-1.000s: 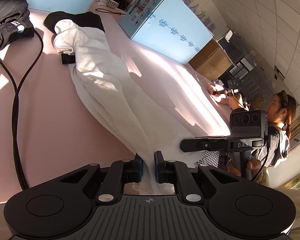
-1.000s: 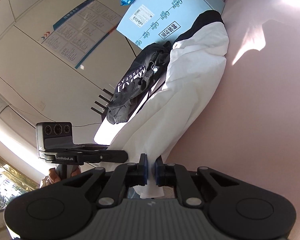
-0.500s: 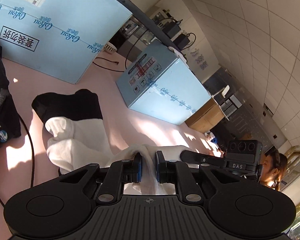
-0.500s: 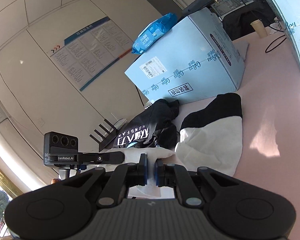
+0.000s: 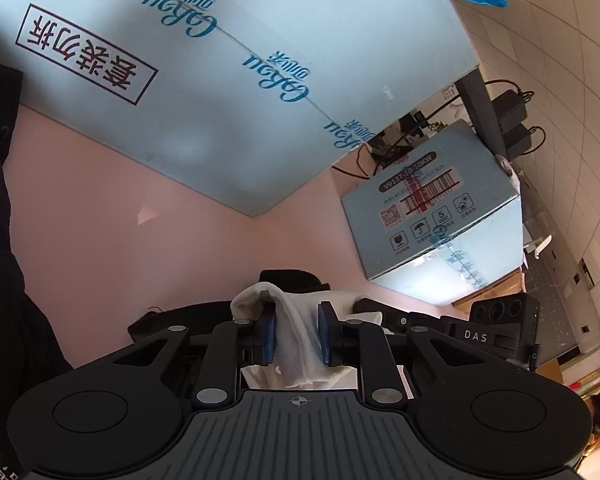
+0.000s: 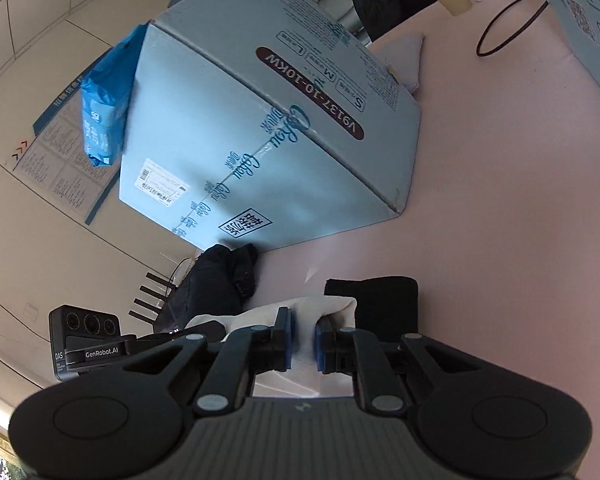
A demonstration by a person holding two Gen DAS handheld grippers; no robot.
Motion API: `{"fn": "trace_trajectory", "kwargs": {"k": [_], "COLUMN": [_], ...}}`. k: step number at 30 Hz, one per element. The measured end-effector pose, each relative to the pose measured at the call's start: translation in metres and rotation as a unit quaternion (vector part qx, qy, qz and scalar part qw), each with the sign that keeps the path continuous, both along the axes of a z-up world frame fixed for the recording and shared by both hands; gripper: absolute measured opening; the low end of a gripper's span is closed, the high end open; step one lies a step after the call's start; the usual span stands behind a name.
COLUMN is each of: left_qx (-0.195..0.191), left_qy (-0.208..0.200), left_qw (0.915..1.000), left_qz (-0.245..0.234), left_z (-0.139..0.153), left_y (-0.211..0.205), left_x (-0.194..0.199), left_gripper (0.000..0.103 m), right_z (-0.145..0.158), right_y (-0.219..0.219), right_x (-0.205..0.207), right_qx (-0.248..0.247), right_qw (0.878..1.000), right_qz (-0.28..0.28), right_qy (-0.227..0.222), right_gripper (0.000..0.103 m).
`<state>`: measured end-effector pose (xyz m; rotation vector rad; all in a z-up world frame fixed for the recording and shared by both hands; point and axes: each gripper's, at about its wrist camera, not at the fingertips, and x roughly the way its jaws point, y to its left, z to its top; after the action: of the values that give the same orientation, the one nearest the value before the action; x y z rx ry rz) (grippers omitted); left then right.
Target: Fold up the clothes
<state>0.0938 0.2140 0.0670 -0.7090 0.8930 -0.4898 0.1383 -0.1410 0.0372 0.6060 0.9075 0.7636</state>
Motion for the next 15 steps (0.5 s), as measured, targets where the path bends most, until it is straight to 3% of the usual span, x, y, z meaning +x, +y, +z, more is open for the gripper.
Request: {"fn": "trace_trajectory", "kwargs": {"k": [2,3,4,5,10,12,15], "left_qx": [-0.01,-0.017,-0.022,-0.026,-0.004,-0.004,-0.036], "left_qy": [0.015,0.019,0.02,0.015,-0.029,-0.041,-0.066], "left_qw": [0.9998,0.9996,0.9993,0.9988,0.9968,0.9981,0.9969], "left_qz": [0.006,0.011,0.022,0.038,0.074,0.045,-0.024], "left_z": [-0.008,-0.01,-0.009,-0.007,0.02,0.028,0.038], "left_y": [0.004,0.006,0.01,0.015,0.03,0.024,-0.003], "left_x": [0.007,0.009,0.011,0.012,0.006,-0.007,-0.035], "left_gripper": [0.032,0.041,0.053,0.076,0.08,0.08,0.08], "right_z": [-0.009,-0.011,-0.012,-0.008,0.035,0.052,0.067], "right_y": [0.001,0.001,0.001,0.0,-0.009,-0.007,-0.003], "right_x": [0.008,0.011,0.013,0.012,-0.001,-0.009,-0.031], "right_qx": [0.014,0.023,0.029,0.03,0.004,-0.007,-0.011], "right_qw": [1.0,1.0,0.999,0.999,0.993,0.992,0.992], "right_qz": [-0.001,-0.003,-0.007,-0.015,-0.043,-0.013,0.064], "right_qy": [0.015,0.017,0.014,0.0,-0.111,-0.127,-0.108], "right_gripper": [0.043,0.052,0.072,0.085,0.09,0.09,0.09]}}
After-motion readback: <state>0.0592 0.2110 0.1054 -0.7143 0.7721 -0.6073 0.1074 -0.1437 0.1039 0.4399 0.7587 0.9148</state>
